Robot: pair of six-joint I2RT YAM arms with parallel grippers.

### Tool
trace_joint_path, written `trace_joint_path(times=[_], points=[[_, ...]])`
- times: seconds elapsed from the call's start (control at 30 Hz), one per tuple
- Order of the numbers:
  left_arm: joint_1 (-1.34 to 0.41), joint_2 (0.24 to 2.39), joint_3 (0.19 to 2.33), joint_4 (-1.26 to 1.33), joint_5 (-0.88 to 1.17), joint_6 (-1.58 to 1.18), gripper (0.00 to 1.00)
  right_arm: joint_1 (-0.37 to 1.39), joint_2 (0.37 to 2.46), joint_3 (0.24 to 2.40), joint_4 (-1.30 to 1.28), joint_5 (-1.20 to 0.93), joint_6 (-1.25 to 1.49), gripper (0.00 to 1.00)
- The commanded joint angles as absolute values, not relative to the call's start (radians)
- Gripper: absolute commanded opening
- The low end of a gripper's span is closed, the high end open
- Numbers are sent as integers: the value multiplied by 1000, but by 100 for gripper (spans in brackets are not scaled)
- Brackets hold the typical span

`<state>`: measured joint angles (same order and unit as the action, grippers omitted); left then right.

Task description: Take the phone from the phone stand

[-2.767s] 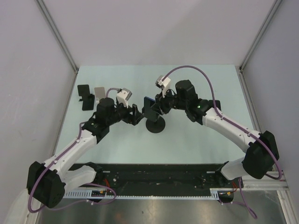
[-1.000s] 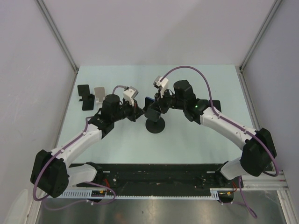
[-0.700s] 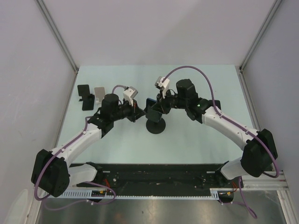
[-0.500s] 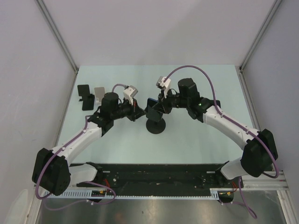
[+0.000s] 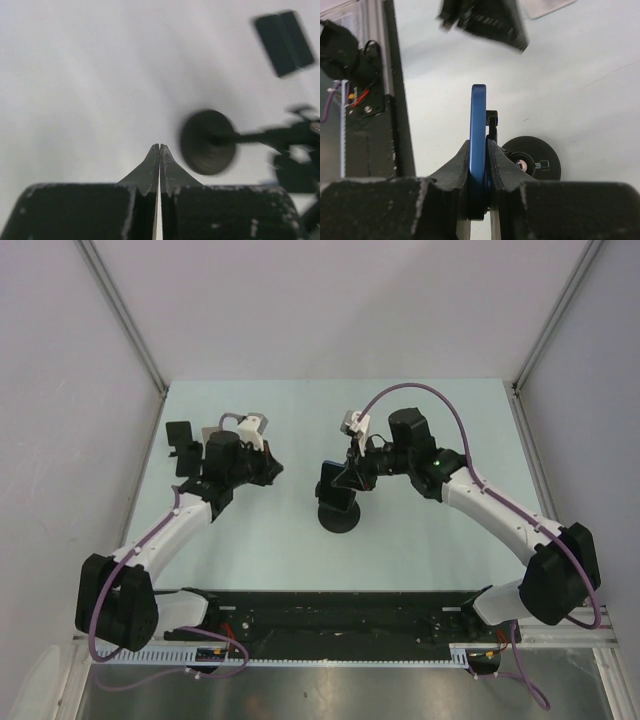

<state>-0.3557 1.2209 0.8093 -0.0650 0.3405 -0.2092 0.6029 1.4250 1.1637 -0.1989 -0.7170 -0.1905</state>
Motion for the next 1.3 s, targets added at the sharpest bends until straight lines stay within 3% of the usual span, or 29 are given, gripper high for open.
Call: trace_joint_path(times=[0.0,0.13,0.37,0.47,0.73,1.27], points=[[-311,1244,844,-86,167,-210,2,611,1381,1160,-345,-862,-173,0],[-311,1243,850,-86,218,-207,9,618,1382,1160,-310,-847,-150,0],[-313,1142,835,-84,382,-138,56,647,1387,1158,-215,-743,-97,0],[-319,1070,802,-84,485,-88,62,647,1382,1160,-201,-690,-92,0],[-408,954,696,-84,575,60,66,653,1381,1160,-207,-661,-97,0],[-555,1046,765,-86,428,25,48,709,1374,1160,-239,-511,-132,0]])
